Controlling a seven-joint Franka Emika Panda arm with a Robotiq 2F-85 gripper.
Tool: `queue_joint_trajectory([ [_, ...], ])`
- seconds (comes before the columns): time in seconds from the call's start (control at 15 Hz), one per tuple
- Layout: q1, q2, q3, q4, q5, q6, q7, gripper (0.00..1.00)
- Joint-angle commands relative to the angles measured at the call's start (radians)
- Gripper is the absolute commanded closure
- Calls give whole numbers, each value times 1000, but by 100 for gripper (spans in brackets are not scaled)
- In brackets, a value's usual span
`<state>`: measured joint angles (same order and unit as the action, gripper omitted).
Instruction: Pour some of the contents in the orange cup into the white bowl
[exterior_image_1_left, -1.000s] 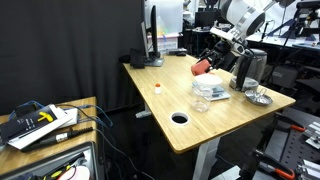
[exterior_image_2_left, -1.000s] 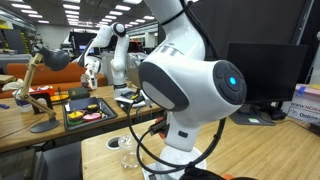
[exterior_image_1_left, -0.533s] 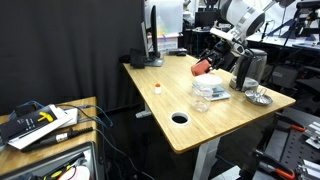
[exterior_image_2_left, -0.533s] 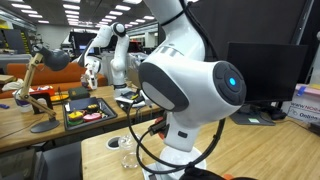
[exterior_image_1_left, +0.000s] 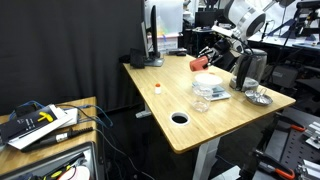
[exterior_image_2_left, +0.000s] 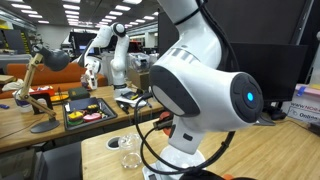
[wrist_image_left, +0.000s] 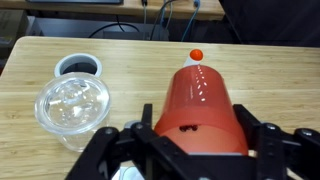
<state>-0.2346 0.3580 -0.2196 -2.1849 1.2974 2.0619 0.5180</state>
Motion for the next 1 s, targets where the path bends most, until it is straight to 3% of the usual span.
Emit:
queue_joint_trajectory([
  [0.0,-35,32,-10,24,52,-114,18,46],
  [0.27,-62,64,-19,31,95,-227,32,46],
  [0.93,-87,117,-44,56,131,-350,30,46],
])
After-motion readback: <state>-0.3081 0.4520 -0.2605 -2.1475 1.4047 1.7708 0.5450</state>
